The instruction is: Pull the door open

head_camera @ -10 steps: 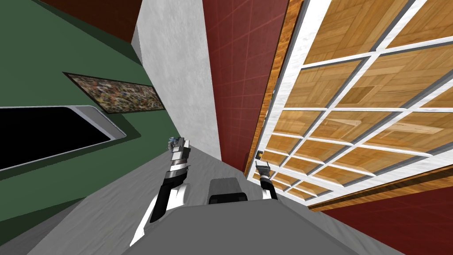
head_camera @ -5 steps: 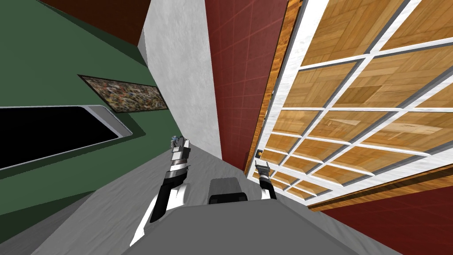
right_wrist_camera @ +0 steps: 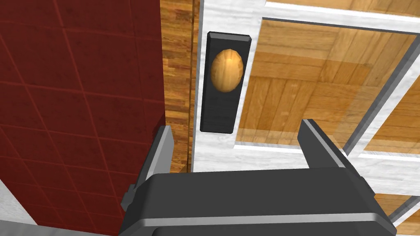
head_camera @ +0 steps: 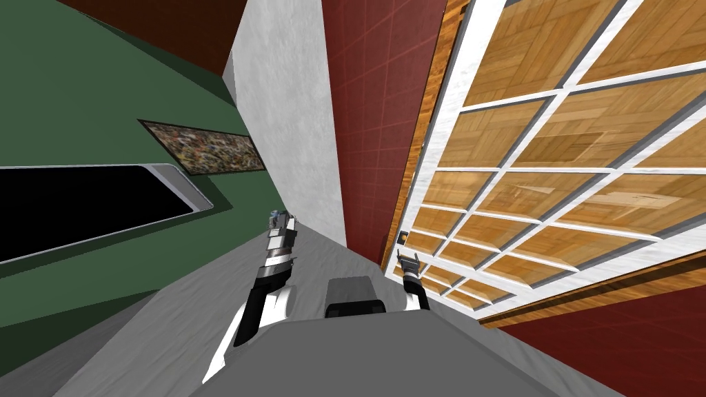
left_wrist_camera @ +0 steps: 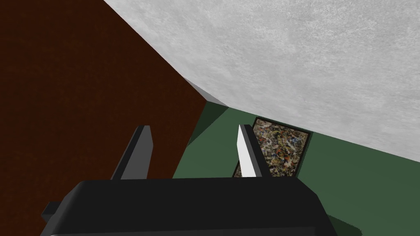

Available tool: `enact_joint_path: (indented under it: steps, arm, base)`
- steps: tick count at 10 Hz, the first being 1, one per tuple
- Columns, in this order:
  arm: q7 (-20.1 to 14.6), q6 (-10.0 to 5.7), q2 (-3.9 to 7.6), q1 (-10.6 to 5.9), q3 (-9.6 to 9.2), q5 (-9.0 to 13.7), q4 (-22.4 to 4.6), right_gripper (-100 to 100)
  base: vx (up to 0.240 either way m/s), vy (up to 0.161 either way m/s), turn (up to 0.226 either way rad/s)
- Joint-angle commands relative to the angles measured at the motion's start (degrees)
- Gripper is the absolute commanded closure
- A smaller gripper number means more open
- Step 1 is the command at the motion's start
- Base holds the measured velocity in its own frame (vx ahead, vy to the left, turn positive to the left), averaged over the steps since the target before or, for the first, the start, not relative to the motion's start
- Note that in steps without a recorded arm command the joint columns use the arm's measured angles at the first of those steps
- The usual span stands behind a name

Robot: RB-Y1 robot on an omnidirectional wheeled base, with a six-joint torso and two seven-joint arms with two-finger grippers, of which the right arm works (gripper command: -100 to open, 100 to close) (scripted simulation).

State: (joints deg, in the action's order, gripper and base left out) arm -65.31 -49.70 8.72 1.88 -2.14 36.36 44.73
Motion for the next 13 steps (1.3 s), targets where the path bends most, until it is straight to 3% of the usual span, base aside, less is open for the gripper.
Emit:
enact_joint_path:
  steps: [1, 4, 5, 10, 12, 13]
  arm:
    - [-2.8, 0.06, -0.16, 0.0, -0.37, 1.1, 0.3, -100]
    - [-6.3, 0.13, -0.37, -0.02, -0.9, 2.6, 0.6, -100]
    - [-5.4, 0.14, -0.34, 0.01, -0.78, 2.3, 0.6, -100]
    - [-11.3, -0.92, 4.35, 1.79, -0.53, 2.8, -1.3, -100]
    - [-12.8, -1.2, 5.59, 2.26, -0.47, 2.9, -1.8, -100]
    - [-12.8, -1.2, 5.59, 2.26, -0.47, 2.9, -1.8, -100]
  base:
    - [-0.052, -0.006, 0.042]
    - [-0.051, -0.008, 0.031]
    - [-0.018, -0.006, 0.006]
    - [0.172, -0.005, 0.051]
    - [0.135, -0.005, 0.042]
    - [0.051, -0.001, 0.01]
